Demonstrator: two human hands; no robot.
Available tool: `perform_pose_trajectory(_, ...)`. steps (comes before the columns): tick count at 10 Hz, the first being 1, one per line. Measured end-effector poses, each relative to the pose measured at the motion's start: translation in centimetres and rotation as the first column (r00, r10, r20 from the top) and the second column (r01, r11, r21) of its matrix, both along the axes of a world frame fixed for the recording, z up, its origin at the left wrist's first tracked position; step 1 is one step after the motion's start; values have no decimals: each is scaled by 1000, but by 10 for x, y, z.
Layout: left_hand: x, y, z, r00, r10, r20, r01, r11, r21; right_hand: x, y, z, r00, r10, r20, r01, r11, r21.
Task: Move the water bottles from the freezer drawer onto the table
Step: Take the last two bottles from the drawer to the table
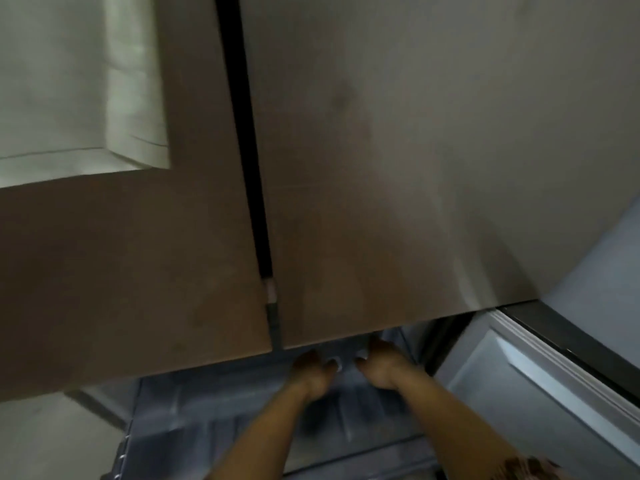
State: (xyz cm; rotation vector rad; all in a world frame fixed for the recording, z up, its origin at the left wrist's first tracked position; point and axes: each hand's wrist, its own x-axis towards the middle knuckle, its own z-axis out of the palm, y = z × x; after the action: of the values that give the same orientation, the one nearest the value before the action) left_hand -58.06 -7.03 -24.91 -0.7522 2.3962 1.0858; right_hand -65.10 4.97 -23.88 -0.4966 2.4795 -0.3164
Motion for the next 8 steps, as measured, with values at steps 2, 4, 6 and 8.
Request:
perform_pose_trajectory(2, -25, 11, -20, 953, 303, -19, -292, 931, 217, -16, -10, -26, 994, -77, 79, 78, 997, -18)
perform_pose_trajectory(4, -21, 8, -15, 935, 355, 21, -340, 875, 344, -24, -15, -35, 968, -226, 110, 236, 967, -91)
perform_pose_trajectory(6, 2, 1, 2, 861, 508, 34, -474, 776, 416, -6, -11, -17, 929, -243, 279, 281, 954, -104)
perform_pose_trajectory(8, 21, -15, 30, 770, 638, -8, -571, 695, 437, 14, 5, 17, 931, -325, 166, 354, 914, -197)
